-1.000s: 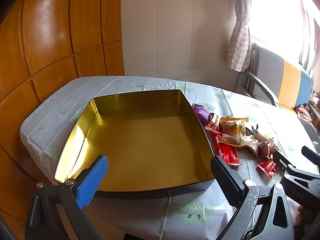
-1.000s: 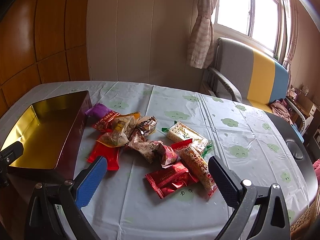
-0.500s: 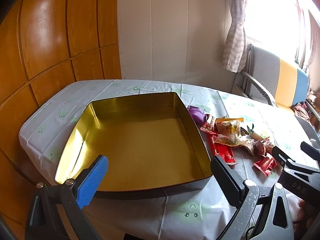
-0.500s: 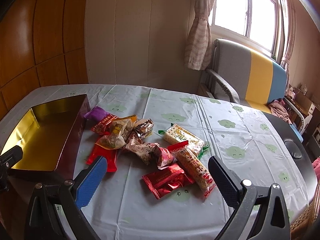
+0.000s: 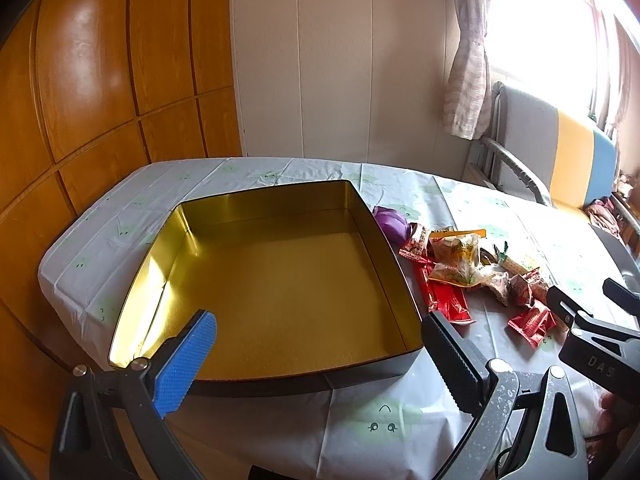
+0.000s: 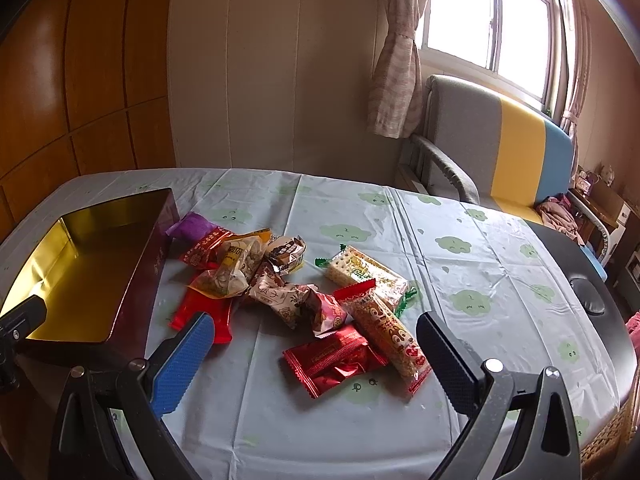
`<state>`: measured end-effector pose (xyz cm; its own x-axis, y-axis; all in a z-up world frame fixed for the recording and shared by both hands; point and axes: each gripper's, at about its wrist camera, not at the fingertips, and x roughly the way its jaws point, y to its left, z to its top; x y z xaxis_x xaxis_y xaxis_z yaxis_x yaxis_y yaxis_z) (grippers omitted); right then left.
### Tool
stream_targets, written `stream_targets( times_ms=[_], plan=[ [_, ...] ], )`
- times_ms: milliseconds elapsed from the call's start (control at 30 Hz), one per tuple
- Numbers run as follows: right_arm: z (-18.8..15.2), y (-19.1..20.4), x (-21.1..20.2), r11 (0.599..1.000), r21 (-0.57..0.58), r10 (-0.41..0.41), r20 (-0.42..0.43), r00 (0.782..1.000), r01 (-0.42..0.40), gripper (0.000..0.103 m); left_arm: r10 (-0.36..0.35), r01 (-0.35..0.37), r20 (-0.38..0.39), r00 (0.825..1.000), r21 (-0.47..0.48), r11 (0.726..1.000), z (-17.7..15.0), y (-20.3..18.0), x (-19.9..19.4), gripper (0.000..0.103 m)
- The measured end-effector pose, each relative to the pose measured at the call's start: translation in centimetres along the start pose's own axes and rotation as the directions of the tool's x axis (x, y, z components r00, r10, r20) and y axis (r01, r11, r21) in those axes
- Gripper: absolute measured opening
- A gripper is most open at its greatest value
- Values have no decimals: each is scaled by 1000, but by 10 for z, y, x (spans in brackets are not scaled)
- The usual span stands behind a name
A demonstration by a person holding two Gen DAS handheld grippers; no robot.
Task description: Organize snacks
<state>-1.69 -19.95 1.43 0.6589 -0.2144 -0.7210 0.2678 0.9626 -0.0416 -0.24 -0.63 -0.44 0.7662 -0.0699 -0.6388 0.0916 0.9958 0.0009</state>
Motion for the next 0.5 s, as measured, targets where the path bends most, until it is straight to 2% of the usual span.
stream_targets(
  times_ms=[500],
  plan=[
    [0,6,1,1000,-16,11,1,1000,-11,103,1,-1,0,1000,-1,1000,1,2,0,103]
  ],
)
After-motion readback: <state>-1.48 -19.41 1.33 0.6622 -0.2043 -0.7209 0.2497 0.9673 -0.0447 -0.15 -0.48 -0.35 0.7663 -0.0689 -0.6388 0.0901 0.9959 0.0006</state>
